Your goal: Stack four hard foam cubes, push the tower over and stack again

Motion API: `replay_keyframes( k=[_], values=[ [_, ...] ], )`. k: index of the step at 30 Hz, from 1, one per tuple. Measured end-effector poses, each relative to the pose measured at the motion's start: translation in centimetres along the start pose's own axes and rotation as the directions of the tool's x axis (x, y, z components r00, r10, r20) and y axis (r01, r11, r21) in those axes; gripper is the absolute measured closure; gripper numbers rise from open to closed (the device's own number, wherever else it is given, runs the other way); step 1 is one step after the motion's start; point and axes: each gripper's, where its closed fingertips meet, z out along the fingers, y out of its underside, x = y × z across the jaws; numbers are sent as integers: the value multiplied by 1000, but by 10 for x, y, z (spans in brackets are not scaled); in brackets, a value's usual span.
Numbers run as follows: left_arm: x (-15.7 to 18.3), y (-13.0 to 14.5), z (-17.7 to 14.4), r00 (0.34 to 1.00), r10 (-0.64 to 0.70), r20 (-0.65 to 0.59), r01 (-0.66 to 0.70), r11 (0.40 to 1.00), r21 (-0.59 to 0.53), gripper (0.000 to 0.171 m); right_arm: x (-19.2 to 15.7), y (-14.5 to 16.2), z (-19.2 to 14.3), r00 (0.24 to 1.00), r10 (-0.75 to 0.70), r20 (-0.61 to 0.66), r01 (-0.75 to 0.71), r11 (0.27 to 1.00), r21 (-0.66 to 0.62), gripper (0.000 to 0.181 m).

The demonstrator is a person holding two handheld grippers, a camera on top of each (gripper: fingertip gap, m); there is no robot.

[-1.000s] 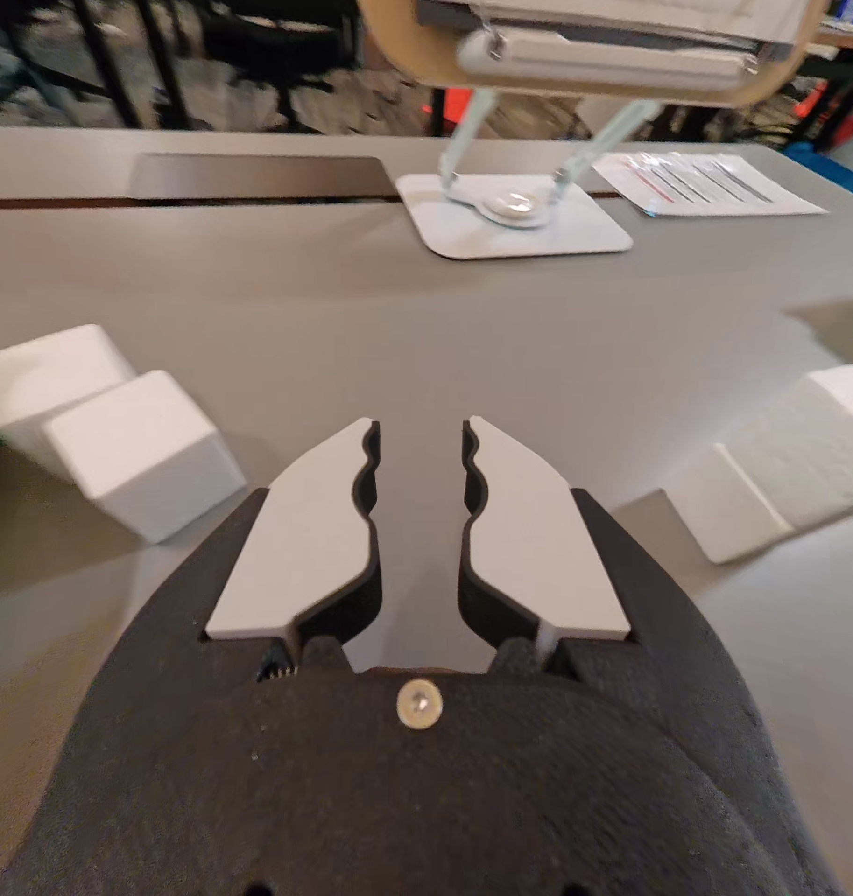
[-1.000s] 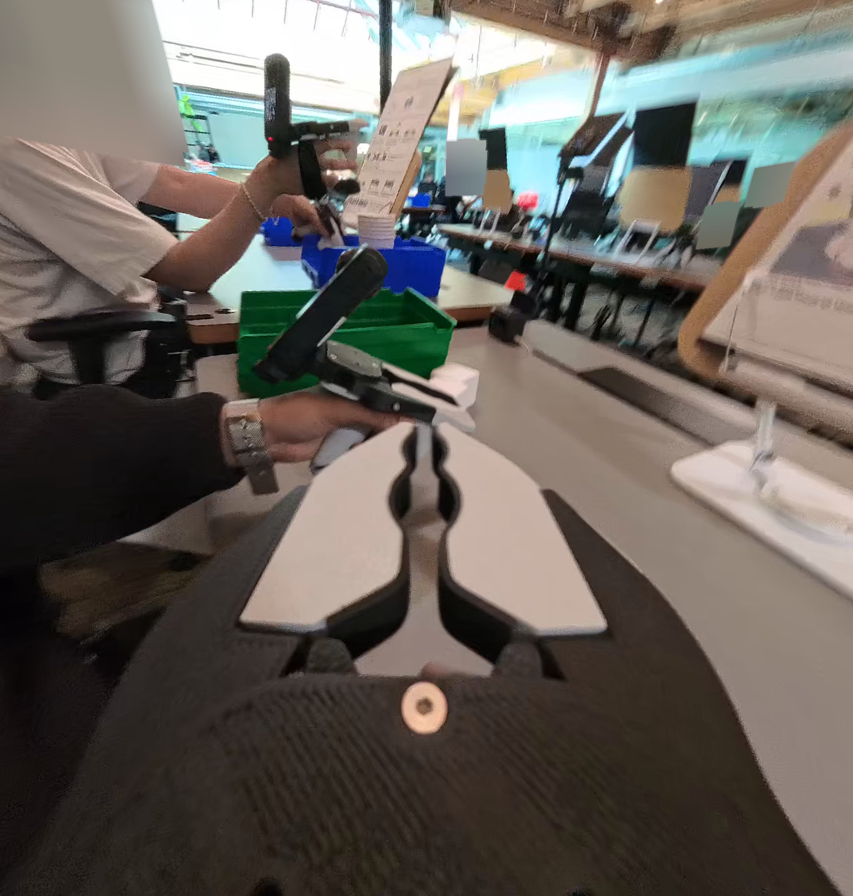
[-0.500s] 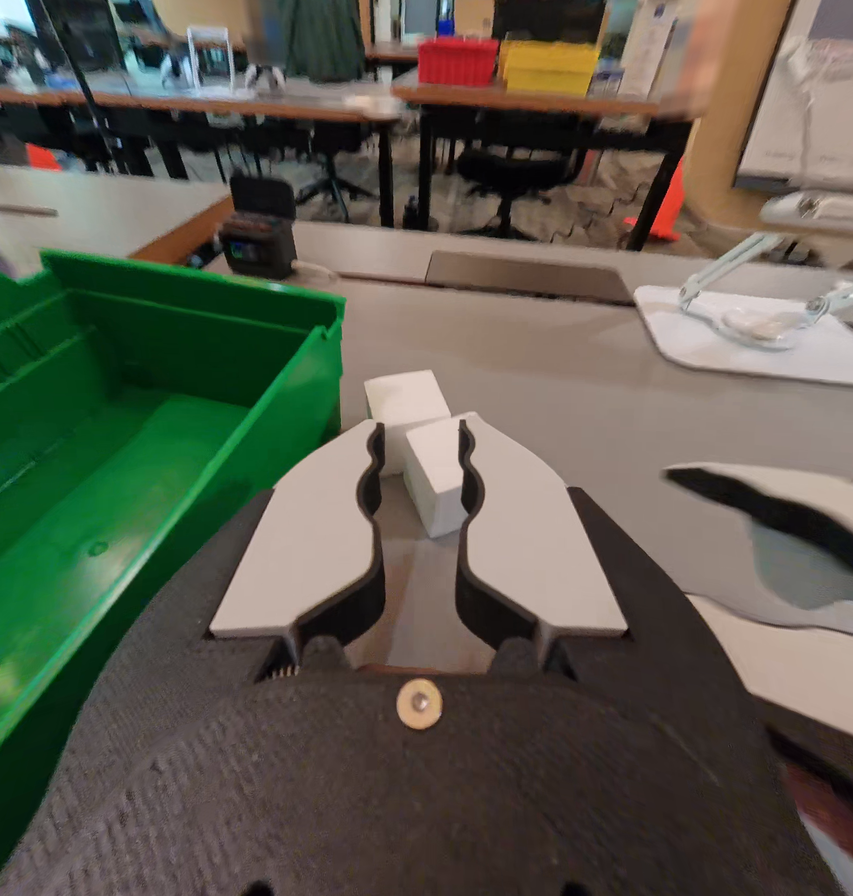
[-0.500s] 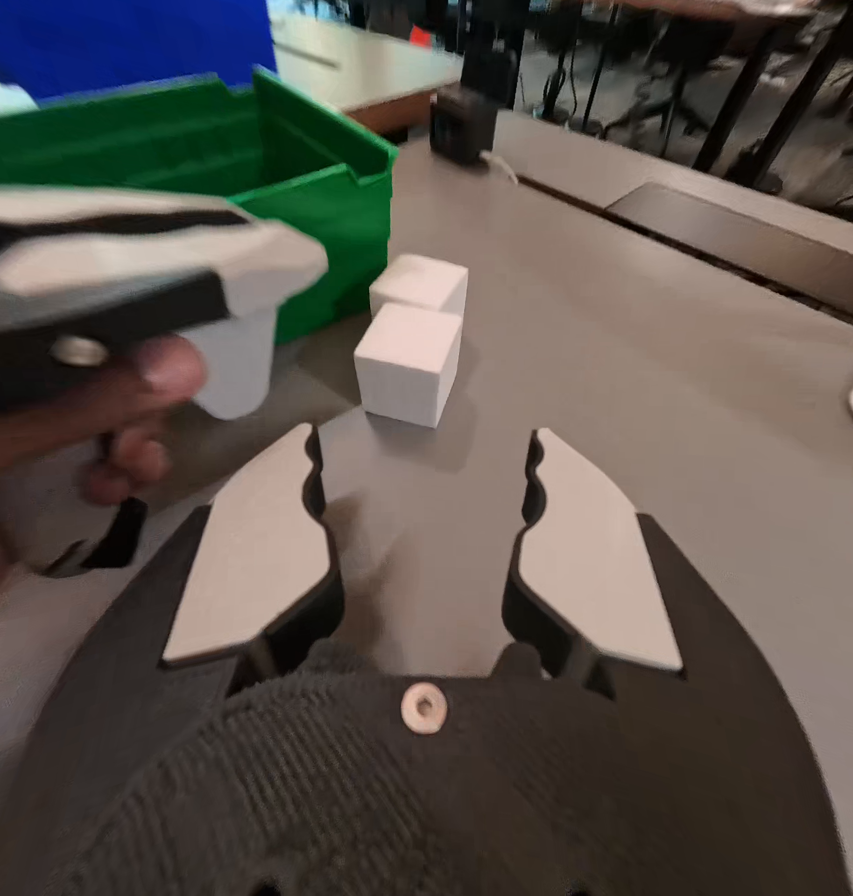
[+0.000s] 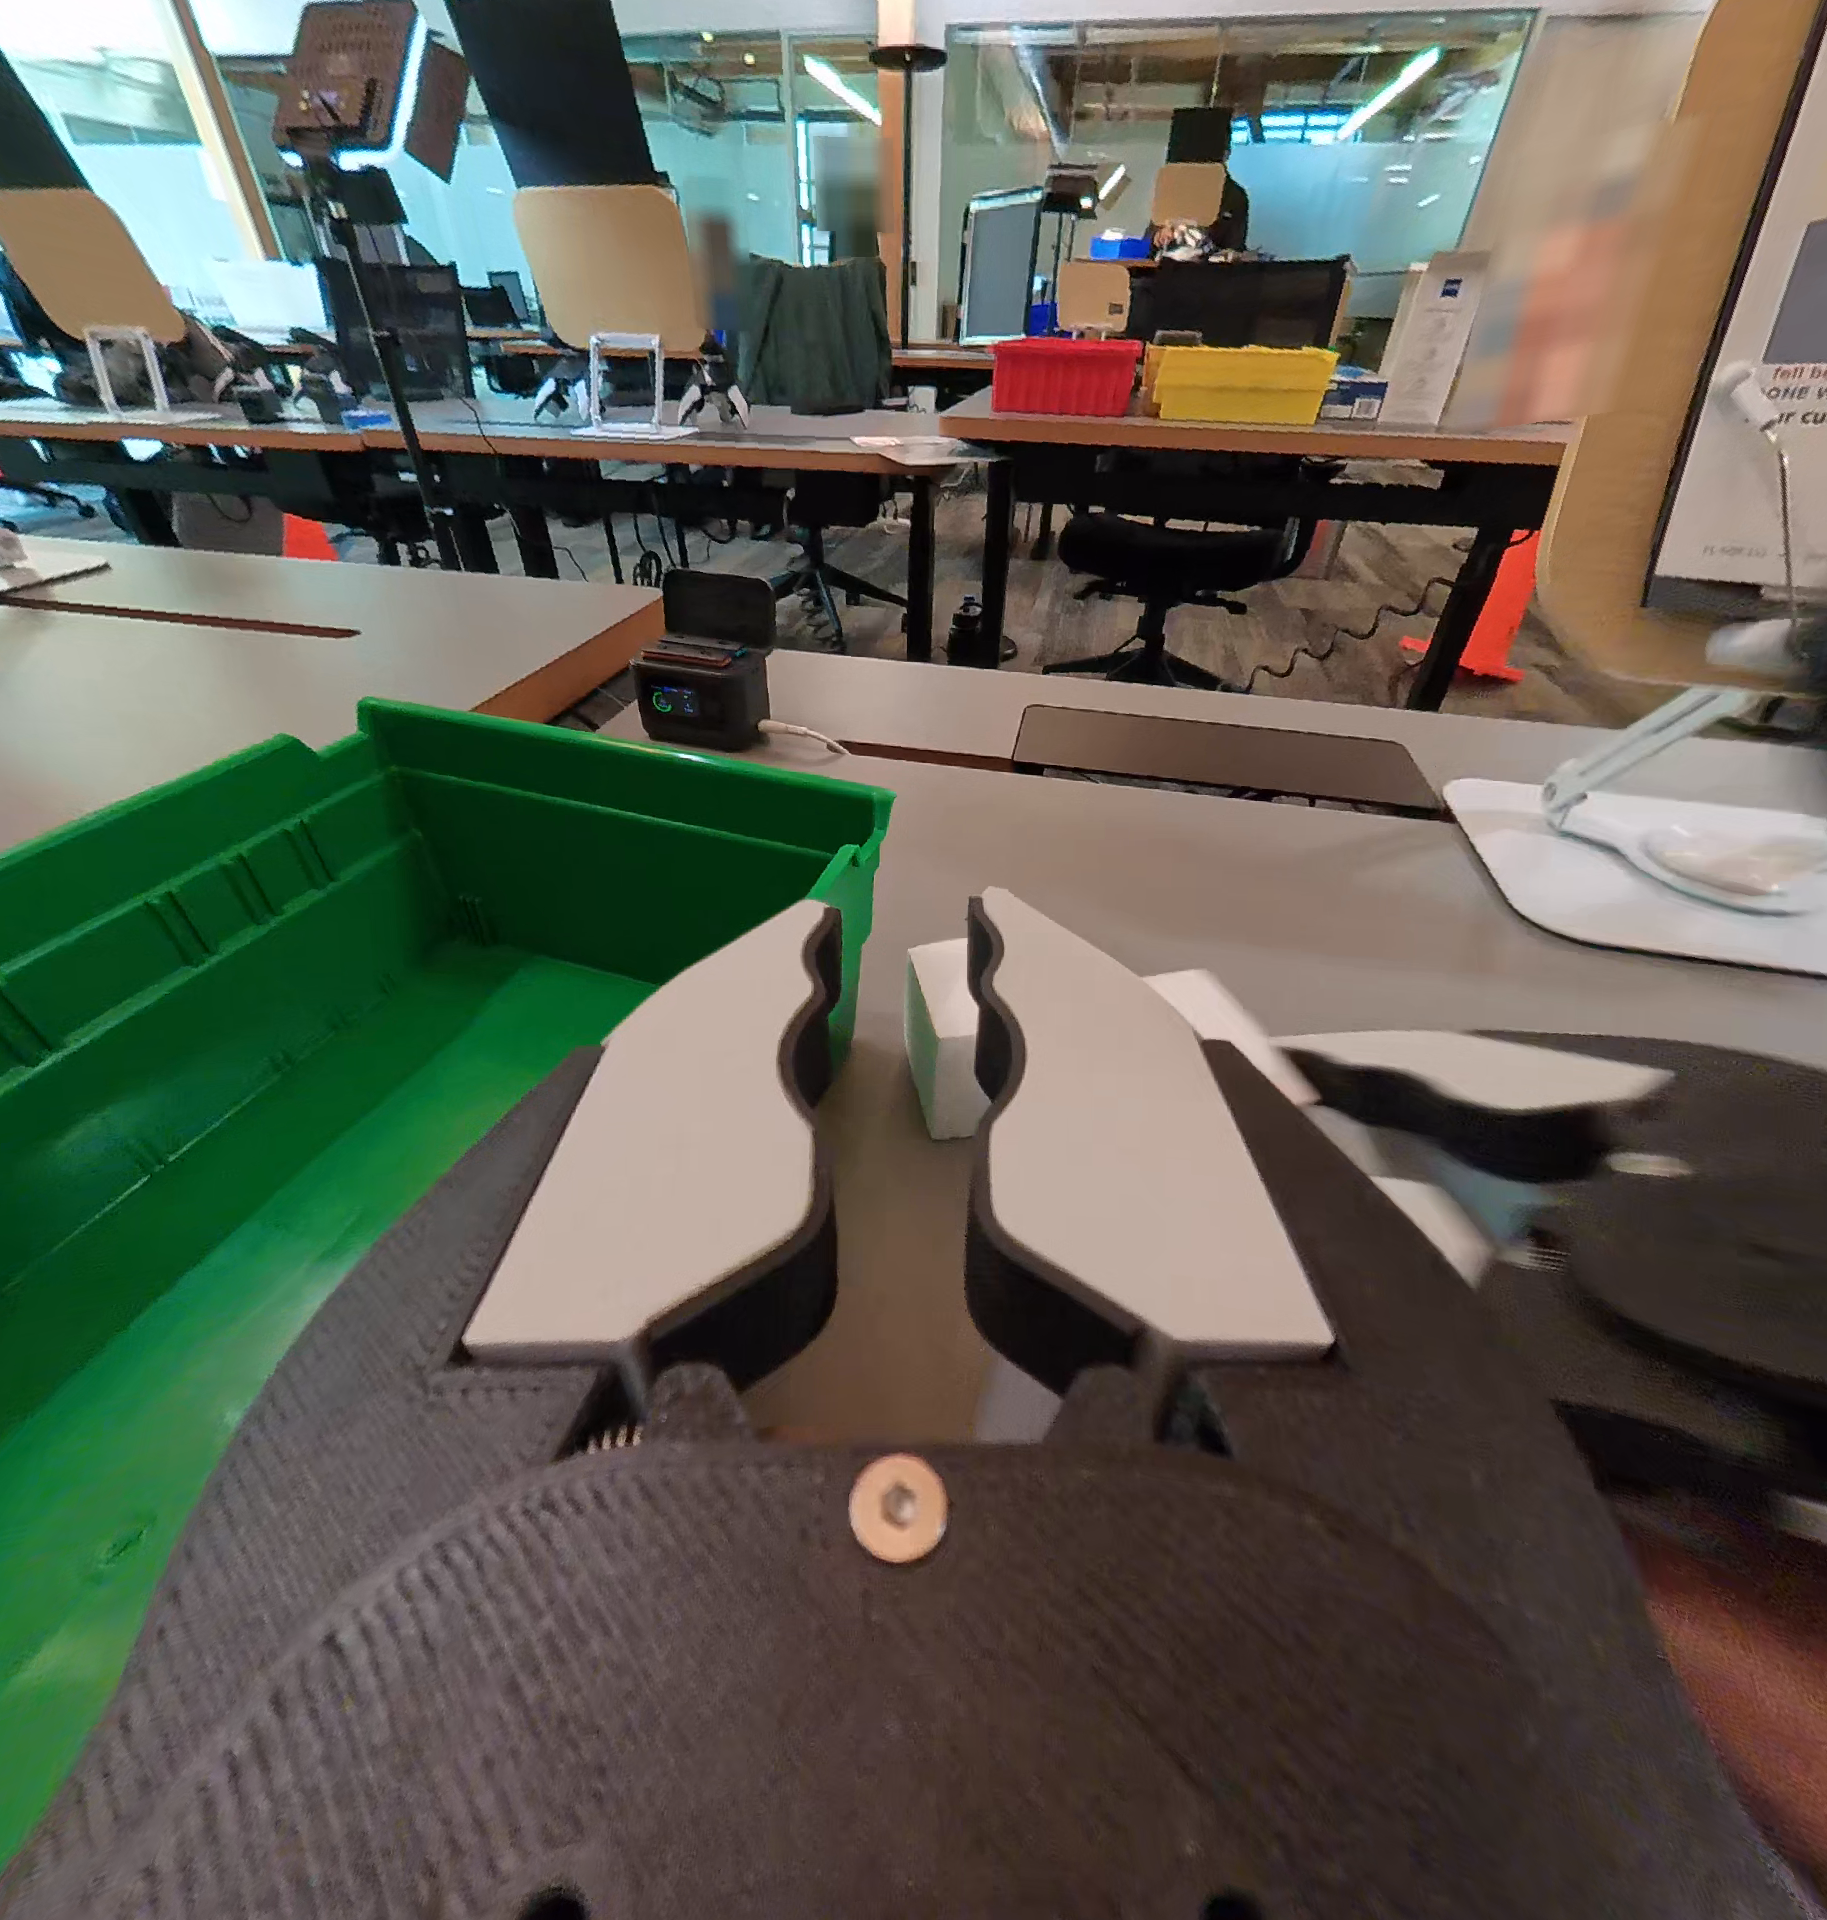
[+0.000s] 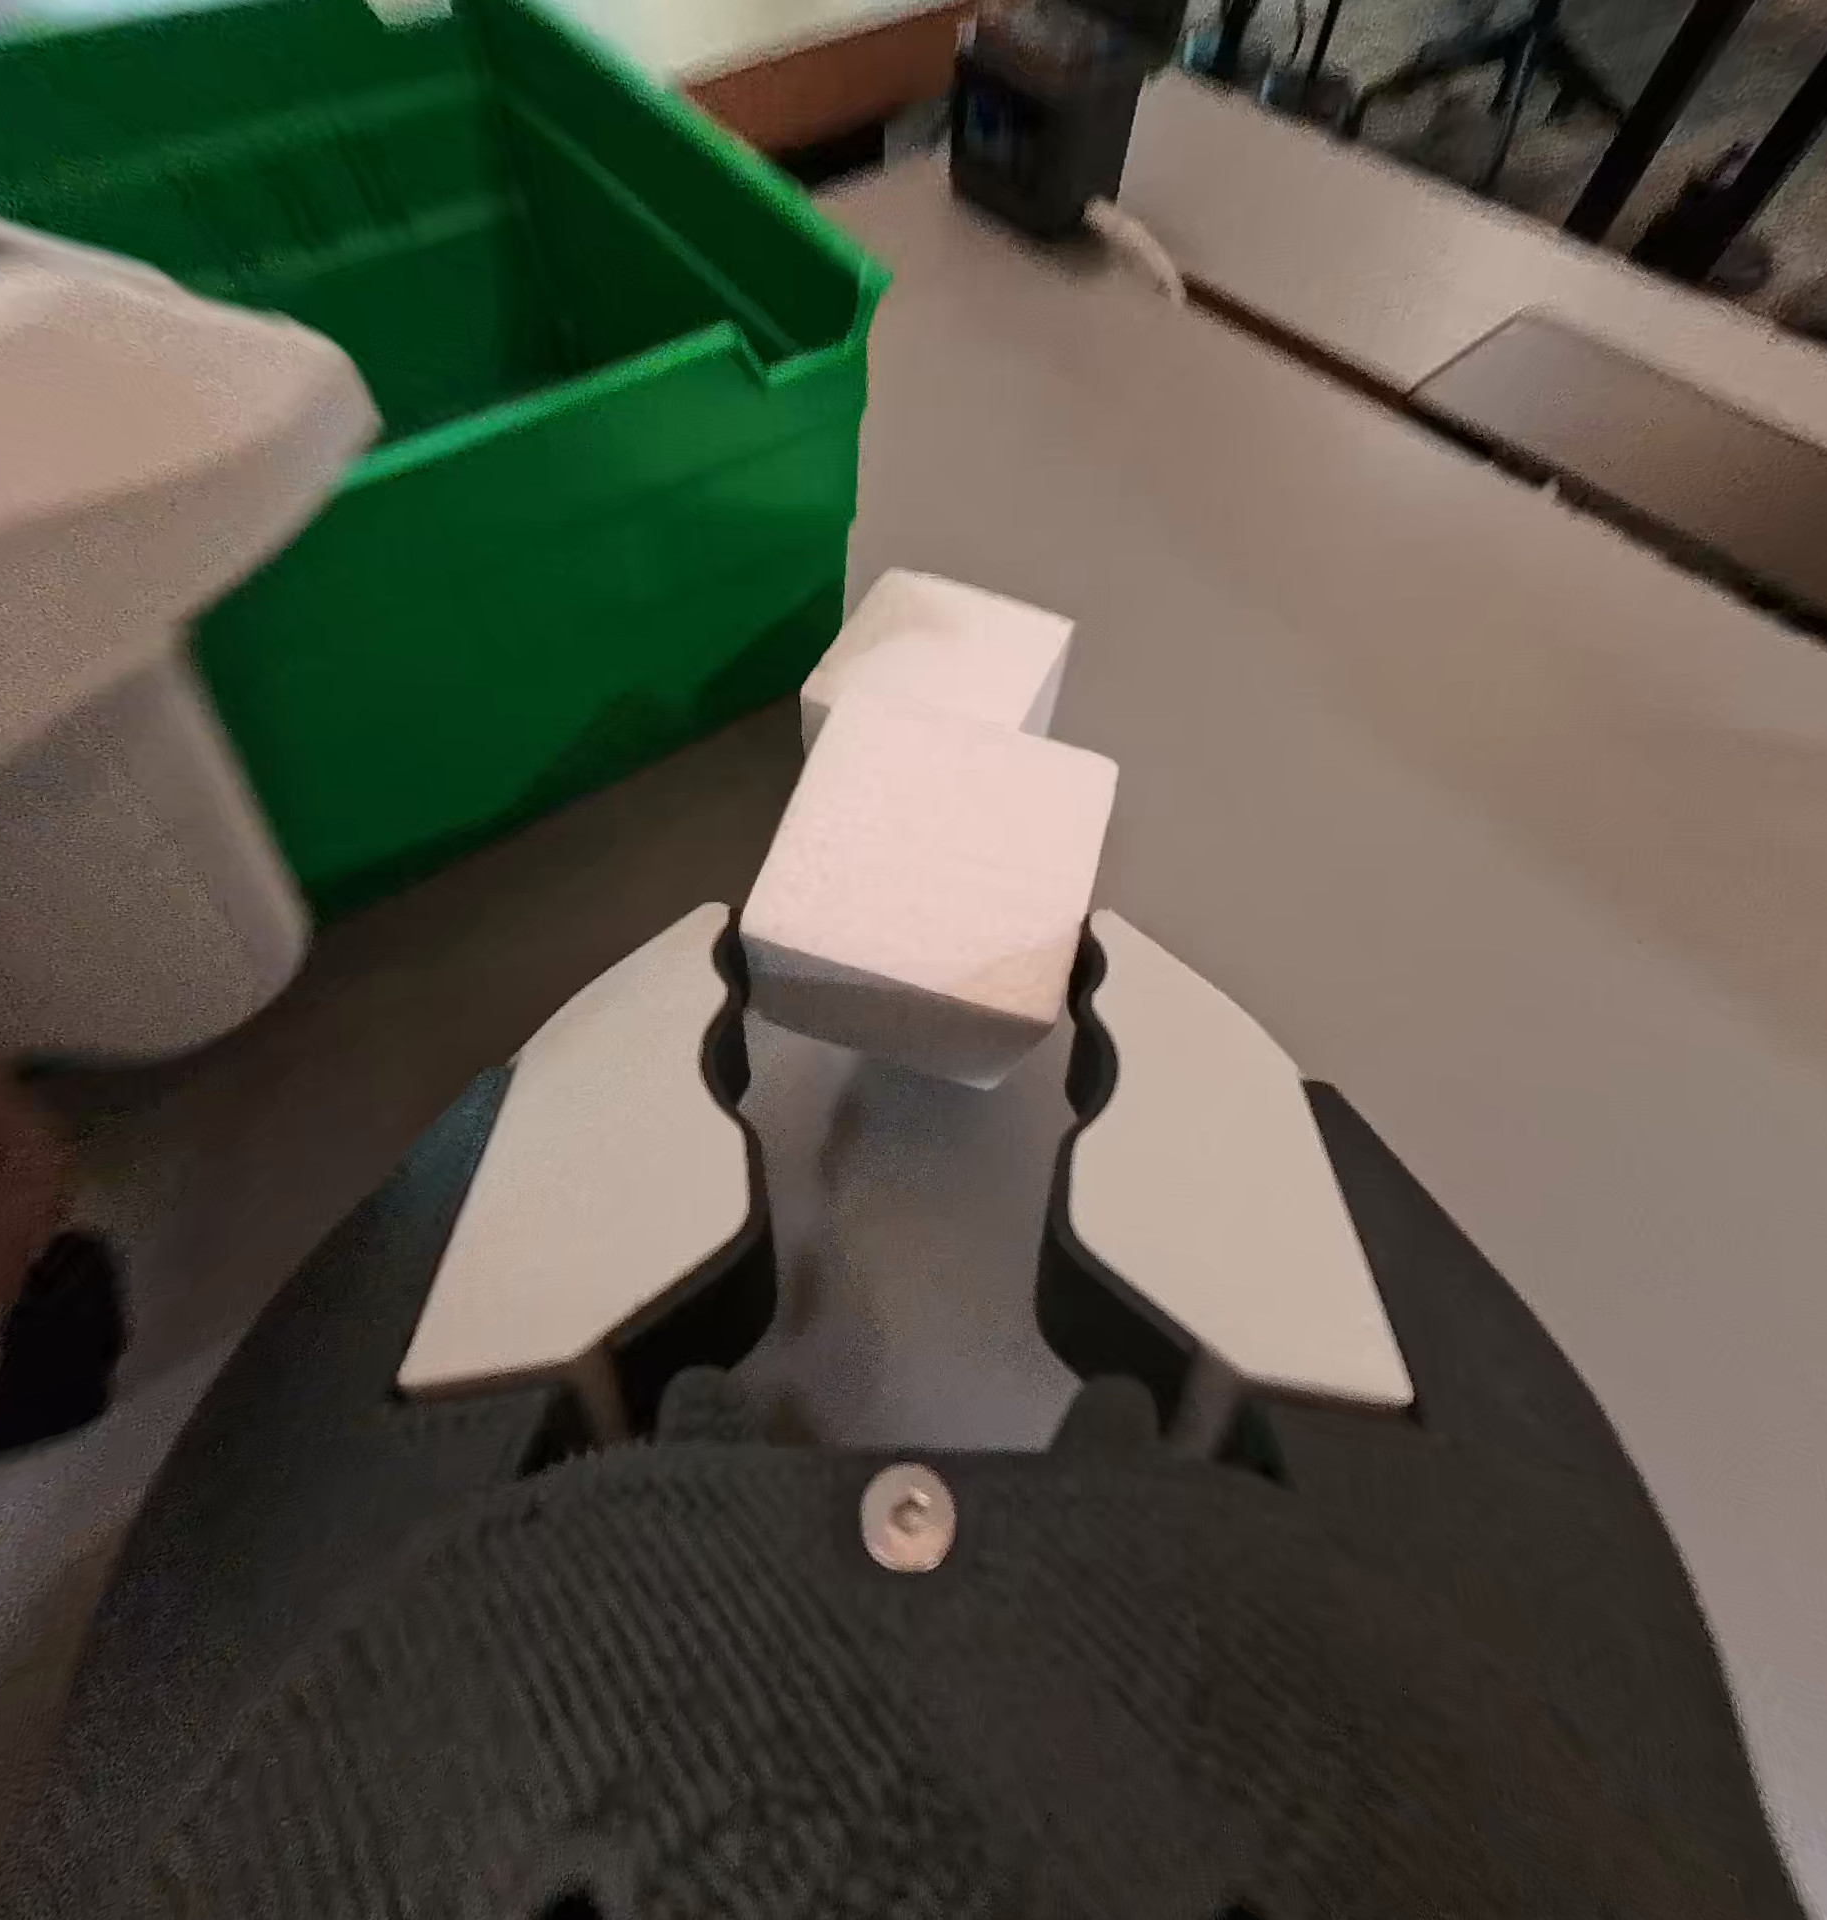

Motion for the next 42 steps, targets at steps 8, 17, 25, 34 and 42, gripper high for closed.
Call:
replay_keyframes(
  k=[8,17,25,34,42],
  values=[
    [9,9,6,999,35,-23,-36,998,-46,142,72,-90,-182,975,-205,-89,224,896,382,121],
    [69,48,8,972,93,-214,-135,972,-193,143,164,-41,-308,901,-430,-61,413,805,426,121],
    [85,57,3,954,-54,-294,-25,965,-260,142,156,47,-288,731,-635,248,626,770,126,121],
    [86,75,-8,931,-94,-353,-35,939,-342,136,142,66,-277,677,-600,427,620,777,110,121],
    [83,89,-30,910,-159,-382,-13,911,-412,133,143,63,-275,626,-567,536,559,805,199,121]
  ],
)
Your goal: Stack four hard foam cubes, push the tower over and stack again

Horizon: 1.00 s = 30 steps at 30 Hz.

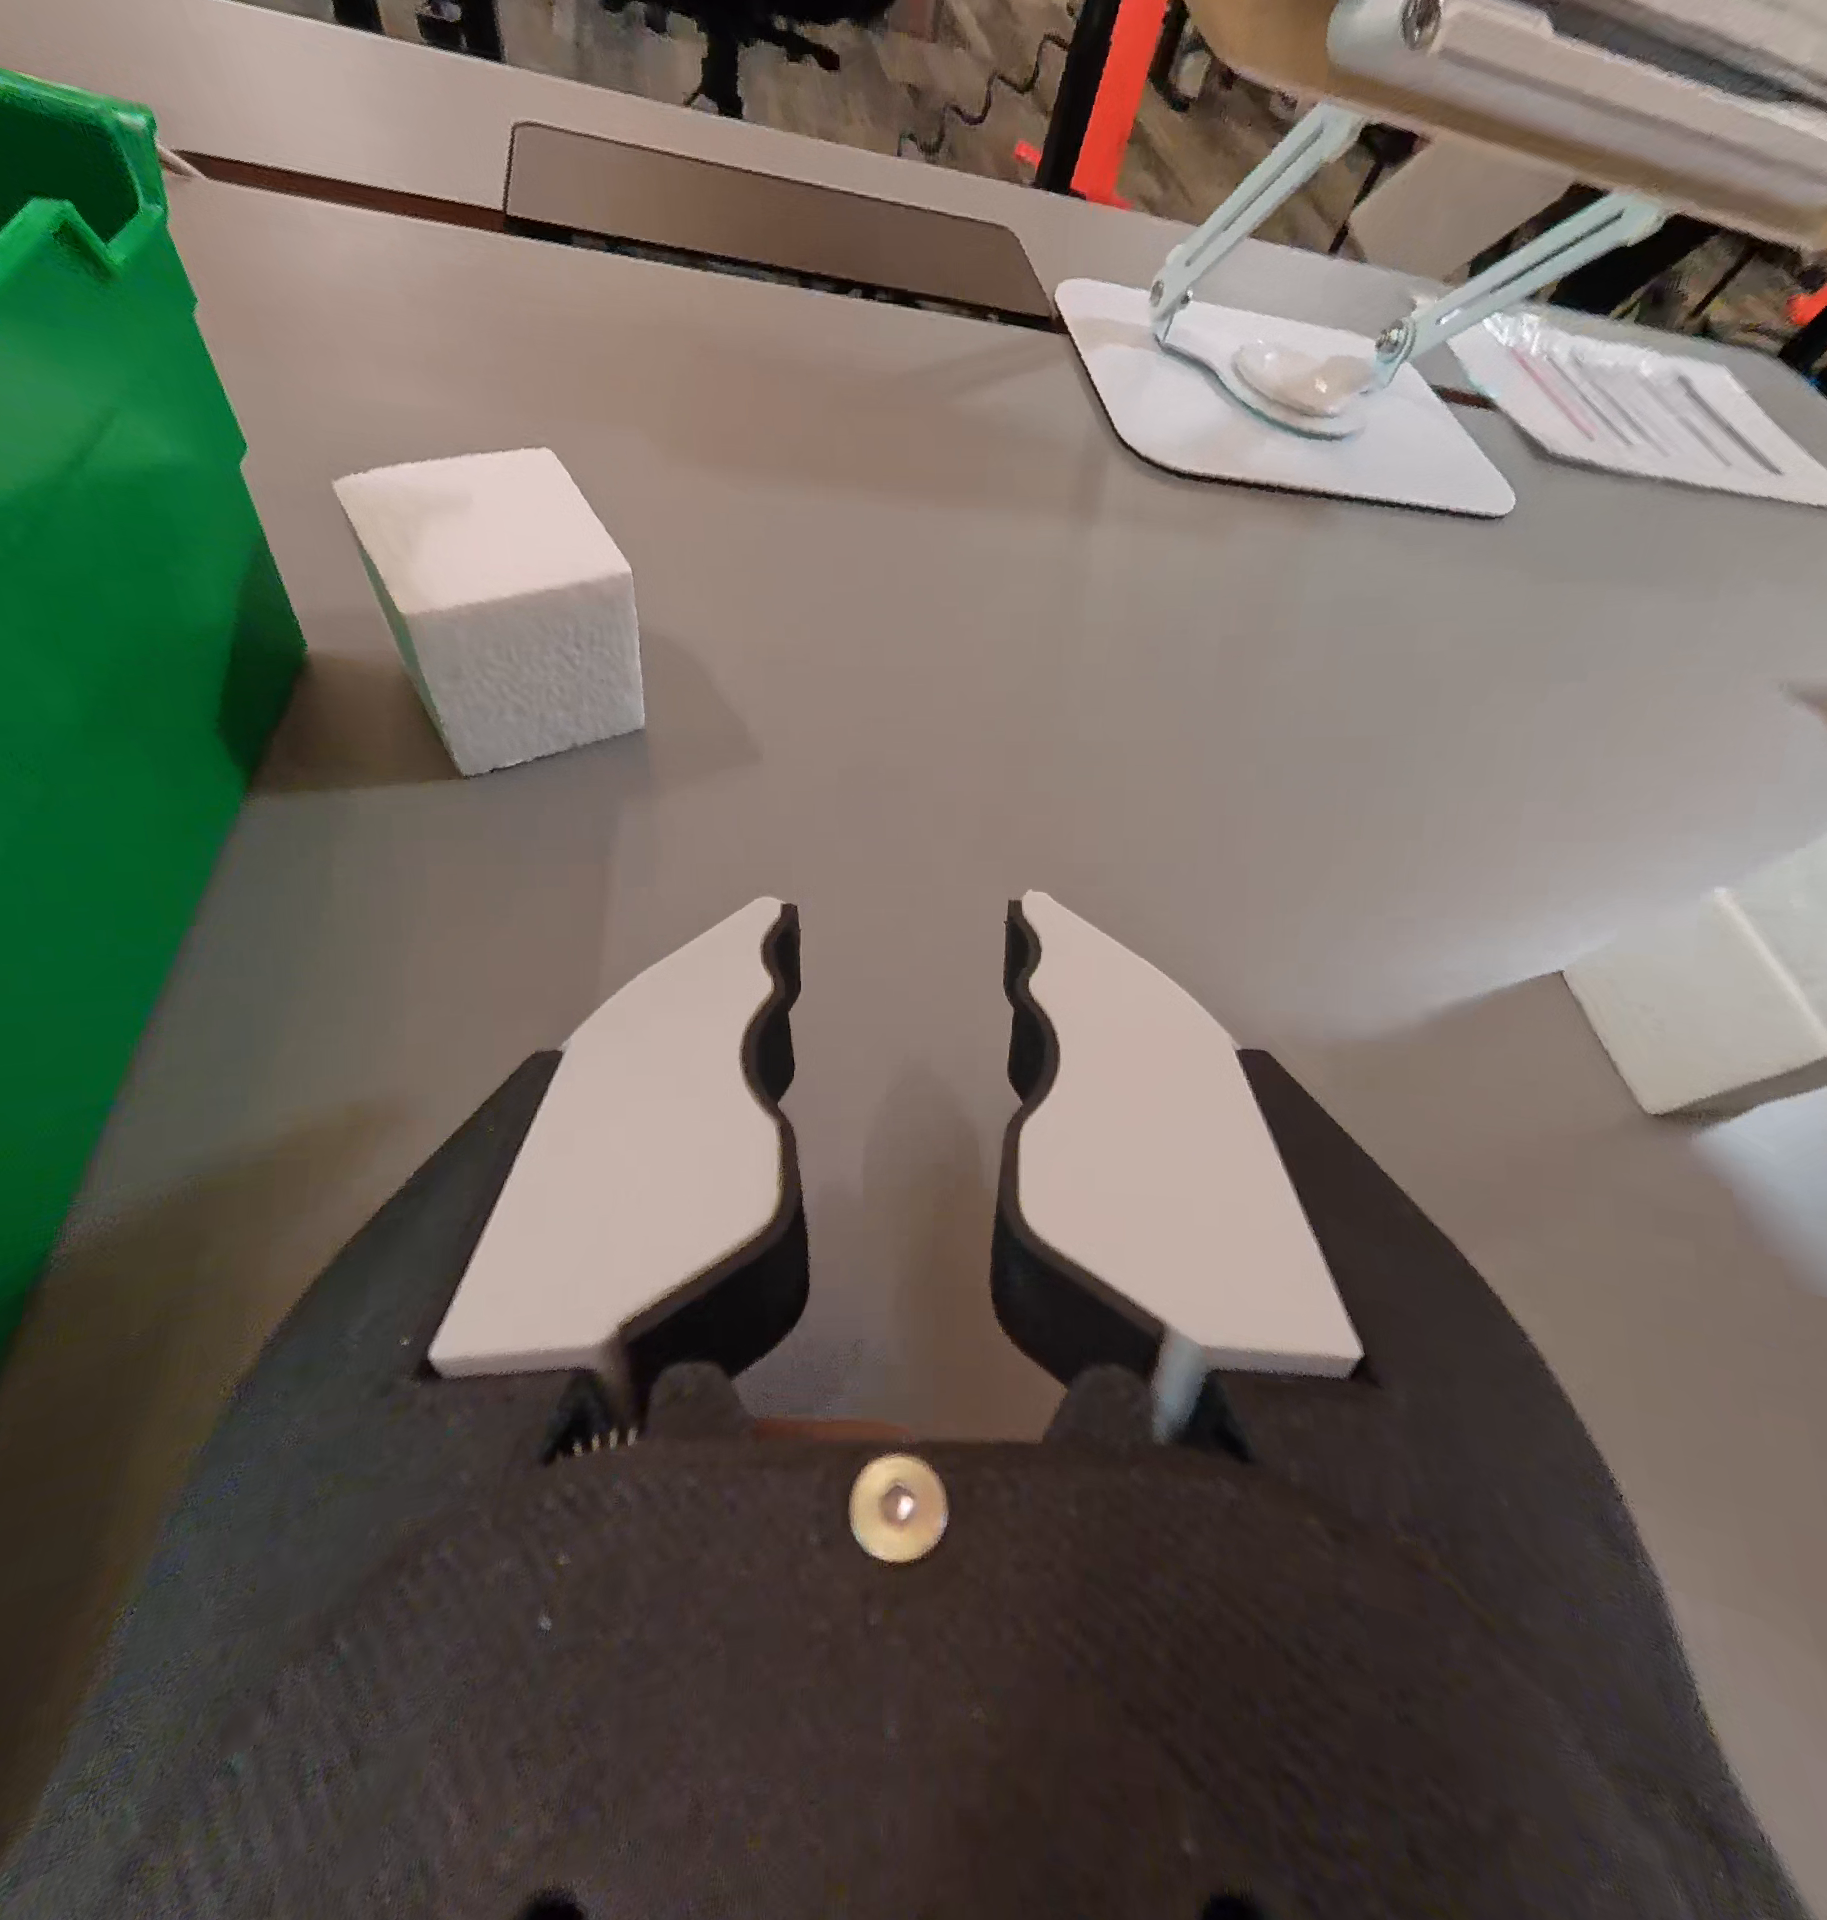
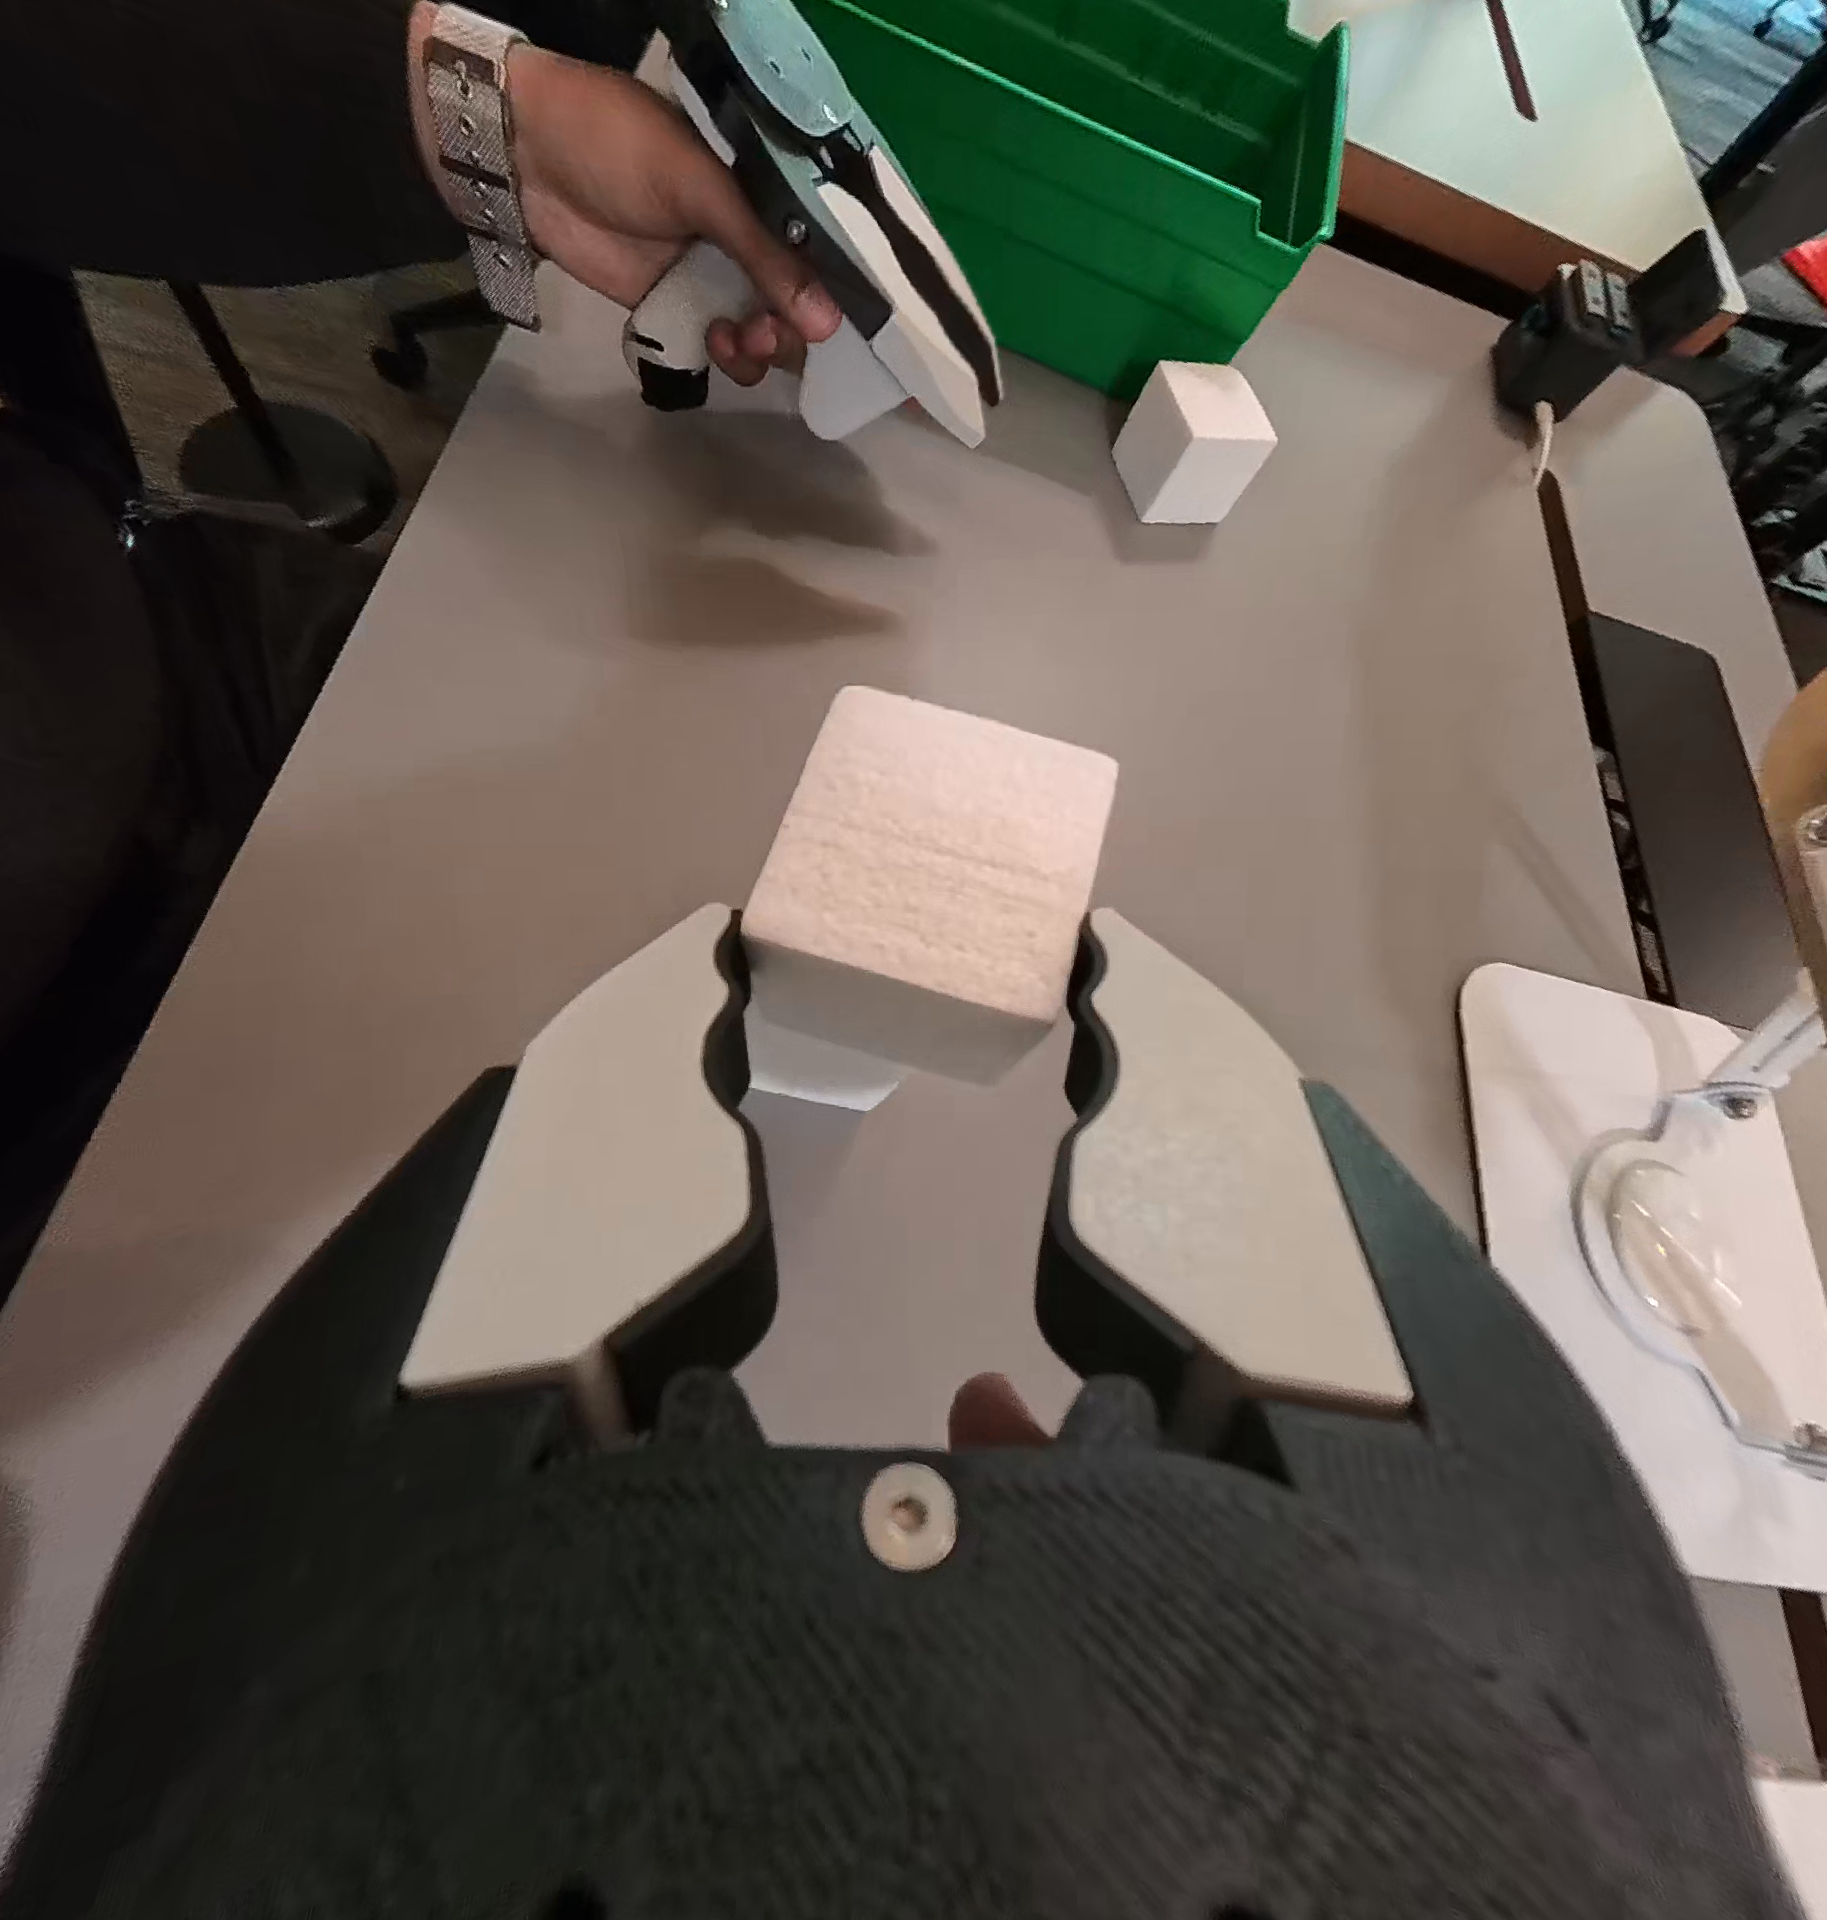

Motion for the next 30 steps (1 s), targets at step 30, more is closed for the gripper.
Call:
replay_keyframes(
  k=[30],
  values=[
    [-11,24,-22,999,25,35,-23,997,-70,133,-8,9,23,986,-27,163,27,1000,3,121]
  ],
)
